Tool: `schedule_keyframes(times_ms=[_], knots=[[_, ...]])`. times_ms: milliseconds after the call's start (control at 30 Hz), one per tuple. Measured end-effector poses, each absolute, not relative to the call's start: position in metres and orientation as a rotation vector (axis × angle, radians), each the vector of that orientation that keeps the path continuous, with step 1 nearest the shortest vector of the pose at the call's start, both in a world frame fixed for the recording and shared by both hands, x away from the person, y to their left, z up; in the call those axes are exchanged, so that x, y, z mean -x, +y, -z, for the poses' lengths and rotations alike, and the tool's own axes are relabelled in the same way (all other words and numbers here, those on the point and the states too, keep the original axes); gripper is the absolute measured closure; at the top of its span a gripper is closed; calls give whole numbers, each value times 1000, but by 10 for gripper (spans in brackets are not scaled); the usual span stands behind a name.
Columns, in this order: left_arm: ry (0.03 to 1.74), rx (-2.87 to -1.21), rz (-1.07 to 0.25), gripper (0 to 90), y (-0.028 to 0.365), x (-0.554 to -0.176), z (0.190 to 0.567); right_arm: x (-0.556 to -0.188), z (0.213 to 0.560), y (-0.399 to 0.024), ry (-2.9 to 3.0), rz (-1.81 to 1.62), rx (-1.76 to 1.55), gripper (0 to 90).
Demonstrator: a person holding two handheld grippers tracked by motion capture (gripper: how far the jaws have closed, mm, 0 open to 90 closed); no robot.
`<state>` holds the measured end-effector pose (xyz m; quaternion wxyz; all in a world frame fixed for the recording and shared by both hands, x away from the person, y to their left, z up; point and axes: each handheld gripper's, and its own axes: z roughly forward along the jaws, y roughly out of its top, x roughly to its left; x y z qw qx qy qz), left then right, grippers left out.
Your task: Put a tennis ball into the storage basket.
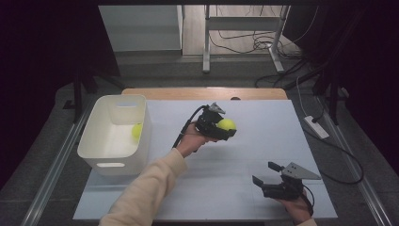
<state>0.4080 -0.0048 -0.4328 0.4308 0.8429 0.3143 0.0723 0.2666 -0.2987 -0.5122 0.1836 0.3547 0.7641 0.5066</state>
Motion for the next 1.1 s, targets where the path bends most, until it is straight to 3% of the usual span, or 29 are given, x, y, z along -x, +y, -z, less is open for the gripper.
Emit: schedule_keyframes(times_ms=[1100], knots=[[800, -2017, -234, 273, 36, -390, 409, -266, 512, -298, 2152, -1419, -1008, 126]])
